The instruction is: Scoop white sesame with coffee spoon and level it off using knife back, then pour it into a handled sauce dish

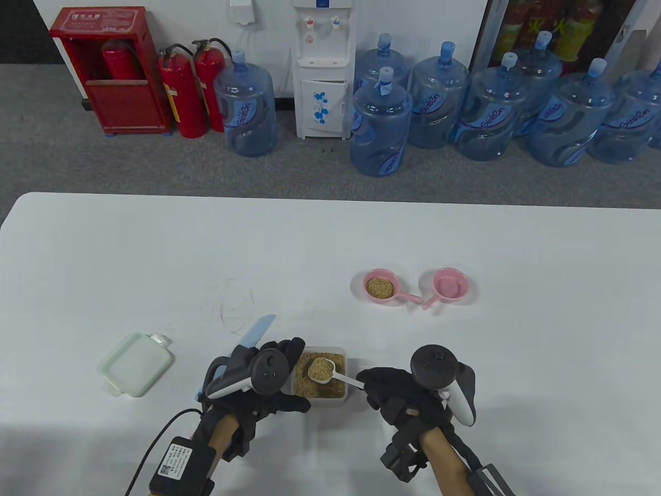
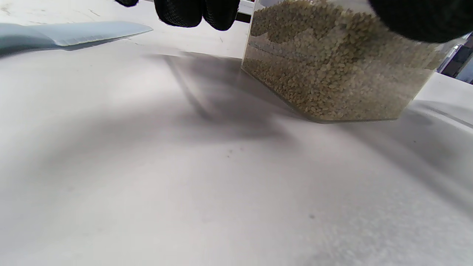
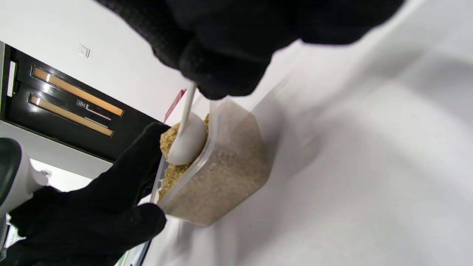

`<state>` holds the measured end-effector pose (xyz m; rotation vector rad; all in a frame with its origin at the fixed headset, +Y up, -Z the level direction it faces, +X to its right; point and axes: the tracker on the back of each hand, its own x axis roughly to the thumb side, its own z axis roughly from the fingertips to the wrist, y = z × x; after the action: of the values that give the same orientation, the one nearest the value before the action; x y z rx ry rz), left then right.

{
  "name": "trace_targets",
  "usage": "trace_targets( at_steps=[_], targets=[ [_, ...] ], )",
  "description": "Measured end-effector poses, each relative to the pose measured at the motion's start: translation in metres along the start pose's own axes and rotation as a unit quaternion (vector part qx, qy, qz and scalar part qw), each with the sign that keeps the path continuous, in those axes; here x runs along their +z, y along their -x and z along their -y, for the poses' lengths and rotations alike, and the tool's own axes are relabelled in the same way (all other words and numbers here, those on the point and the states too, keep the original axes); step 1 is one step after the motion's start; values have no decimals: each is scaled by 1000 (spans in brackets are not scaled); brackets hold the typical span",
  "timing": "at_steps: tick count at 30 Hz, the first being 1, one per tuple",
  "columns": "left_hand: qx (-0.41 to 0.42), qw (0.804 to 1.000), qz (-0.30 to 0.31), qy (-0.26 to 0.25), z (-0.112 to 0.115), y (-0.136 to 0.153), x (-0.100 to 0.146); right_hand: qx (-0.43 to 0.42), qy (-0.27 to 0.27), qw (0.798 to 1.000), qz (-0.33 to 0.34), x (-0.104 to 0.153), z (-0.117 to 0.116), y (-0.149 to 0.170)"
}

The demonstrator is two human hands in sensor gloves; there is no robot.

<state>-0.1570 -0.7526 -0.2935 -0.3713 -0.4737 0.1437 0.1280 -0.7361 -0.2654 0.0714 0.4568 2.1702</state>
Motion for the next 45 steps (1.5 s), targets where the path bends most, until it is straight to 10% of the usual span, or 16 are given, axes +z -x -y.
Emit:
trace_targets(
  at_steps=[15, 29, 45],
  targets=[
    [12, 1000, -4, -22, -14, 8, 13, -3, 3, 1000, 2, 1, 2, 0],
    [-24, 962, -271, -5, -18, 84, 37, -4, 8, 1000, 4, 3, 4, 1],
    [-87, 946, -313, 1, -6, 80, 21, -1, 12, 1000, 6, 5, 5, 2]
  ],
)
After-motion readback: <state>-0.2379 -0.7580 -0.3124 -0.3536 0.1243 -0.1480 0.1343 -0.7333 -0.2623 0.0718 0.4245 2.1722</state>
